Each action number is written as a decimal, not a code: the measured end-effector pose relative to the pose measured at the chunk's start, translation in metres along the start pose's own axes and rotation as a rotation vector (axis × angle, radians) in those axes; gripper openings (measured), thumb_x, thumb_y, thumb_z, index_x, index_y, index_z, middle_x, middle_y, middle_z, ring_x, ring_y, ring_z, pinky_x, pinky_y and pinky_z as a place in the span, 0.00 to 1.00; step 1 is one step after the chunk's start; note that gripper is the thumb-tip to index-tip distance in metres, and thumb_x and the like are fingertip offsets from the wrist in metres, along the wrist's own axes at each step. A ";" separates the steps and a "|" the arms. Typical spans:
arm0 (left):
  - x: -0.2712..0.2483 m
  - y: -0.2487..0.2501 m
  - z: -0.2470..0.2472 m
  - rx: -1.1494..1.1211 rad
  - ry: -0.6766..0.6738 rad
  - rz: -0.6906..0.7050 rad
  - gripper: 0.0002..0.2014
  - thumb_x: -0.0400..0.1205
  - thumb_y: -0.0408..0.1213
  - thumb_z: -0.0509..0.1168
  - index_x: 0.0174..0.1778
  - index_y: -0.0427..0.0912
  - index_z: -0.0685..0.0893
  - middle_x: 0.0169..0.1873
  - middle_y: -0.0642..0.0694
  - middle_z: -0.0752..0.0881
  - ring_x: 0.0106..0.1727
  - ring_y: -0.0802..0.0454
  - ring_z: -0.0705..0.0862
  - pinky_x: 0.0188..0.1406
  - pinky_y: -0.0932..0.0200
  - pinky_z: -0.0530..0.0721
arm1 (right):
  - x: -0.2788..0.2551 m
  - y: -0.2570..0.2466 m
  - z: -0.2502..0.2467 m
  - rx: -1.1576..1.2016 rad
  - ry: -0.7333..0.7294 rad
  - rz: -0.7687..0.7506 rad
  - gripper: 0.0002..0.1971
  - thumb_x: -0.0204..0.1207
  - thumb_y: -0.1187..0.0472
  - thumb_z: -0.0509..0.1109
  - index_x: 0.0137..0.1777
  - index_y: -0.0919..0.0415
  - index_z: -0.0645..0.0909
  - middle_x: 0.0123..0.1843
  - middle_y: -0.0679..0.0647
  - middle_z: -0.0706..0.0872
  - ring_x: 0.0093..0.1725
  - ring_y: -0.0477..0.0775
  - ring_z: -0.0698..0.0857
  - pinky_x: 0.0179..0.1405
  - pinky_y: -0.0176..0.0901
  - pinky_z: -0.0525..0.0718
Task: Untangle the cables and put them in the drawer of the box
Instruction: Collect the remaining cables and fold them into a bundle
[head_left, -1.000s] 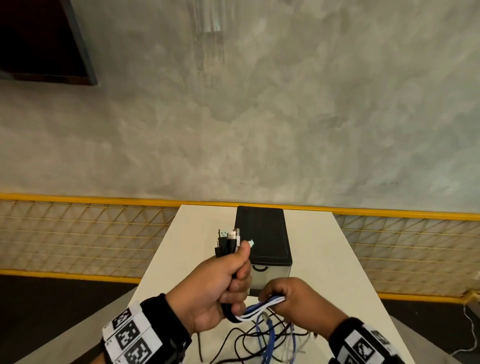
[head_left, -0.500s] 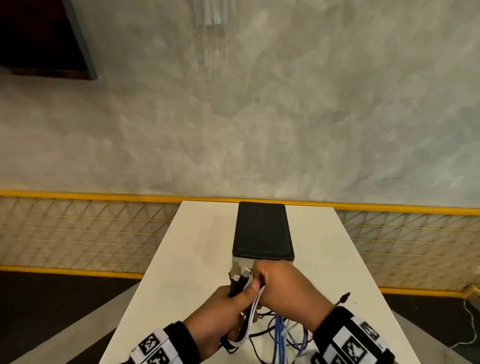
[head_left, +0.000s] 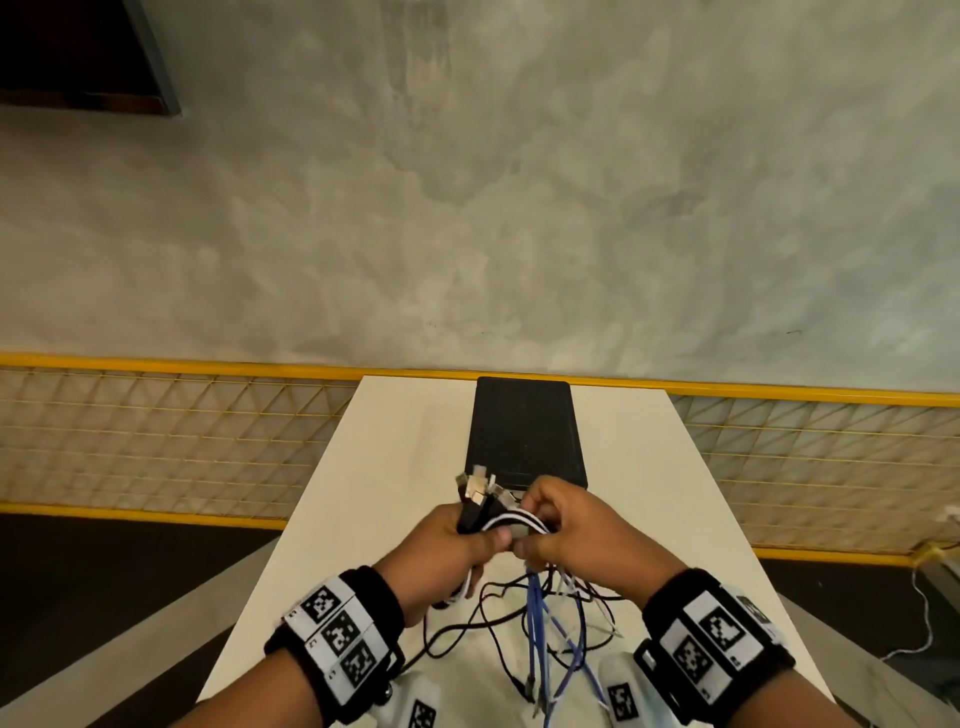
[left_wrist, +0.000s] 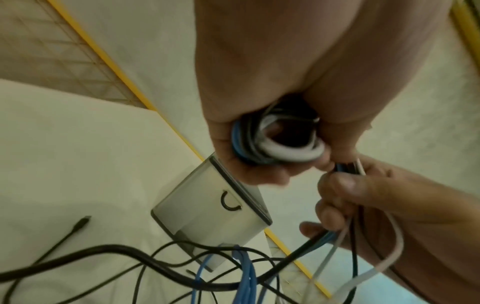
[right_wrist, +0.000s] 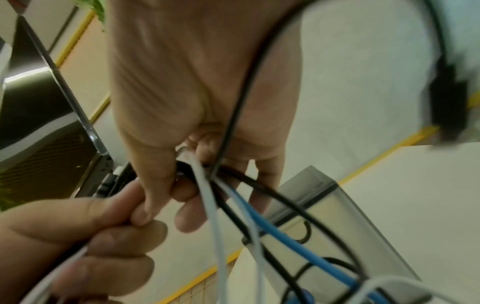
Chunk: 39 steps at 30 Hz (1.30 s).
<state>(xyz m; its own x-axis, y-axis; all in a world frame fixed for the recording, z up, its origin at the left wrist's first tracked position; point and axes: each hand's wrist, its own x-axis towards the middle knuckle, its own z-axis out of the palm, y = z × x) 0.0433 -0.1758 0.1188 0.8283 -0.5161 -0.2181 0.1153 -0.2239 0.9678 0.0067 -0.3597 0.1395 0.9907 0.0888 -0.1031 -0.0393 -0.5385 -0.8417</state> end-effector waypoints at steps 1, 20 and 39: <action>0.002 0.000 -0.001 -0.024 0.046 0.006 0.08 0.85 0.33 0.65 0.41 0.47 0.85 0.24 0.48 0.74 0.24 0.51 0.71 0.24 0.58 0.69 | -0.001 0.004 0.001 0.051 0.007 0.010 0.11 0.70 0.65 0.76 0.49 0.59 0.79 0.44 0.61 0.90 0.42 0.60 0.91 0.42 0.52 0.91; 0.013 -0.008 0.034 -0.324 0.334 0.084 0.07 0.83 0.42 0.69 0.47 0.43 0.86 0.30 0.50 0.86 0.28 0.55 0.85 0.28 0.61 0.82 | -0.010 0.025 0.073 -0.021 0.388 -0.031 0.11 0.83 0.60 0.58 0.63 0.50 0.74 0.53 0.48 0.87 0.49 0.47 0.86 0.48 0.45 0.83; 0.018 0.010 0.043 -0.595 0.284 -0.012 0.02 0.83 0.33 0.69 0.47 0.38 0.84 0.37 0.37 0.91 0.38 0.44 0.92 0.35 0.52 0.90 | -0.029 0.009 0.077 0.151 0.358 -0.174 0.37 0.68 0.70 0.71 0.74 0.38 0.67 0.63 0.37 0.76 0.62 0.28 0.76 0.60 0.23 0.77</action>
<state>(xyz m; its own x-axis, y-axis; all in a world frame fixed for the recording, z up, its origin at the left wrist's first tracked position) 0.0360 -0.2231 0.1188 0.9281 -0.2600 -0.2666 0.3414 0.3085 0.8878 -0.0324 -0.3026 0.0935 0.9659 -0.1430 0.2158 0.1407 -0.4097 -0.9013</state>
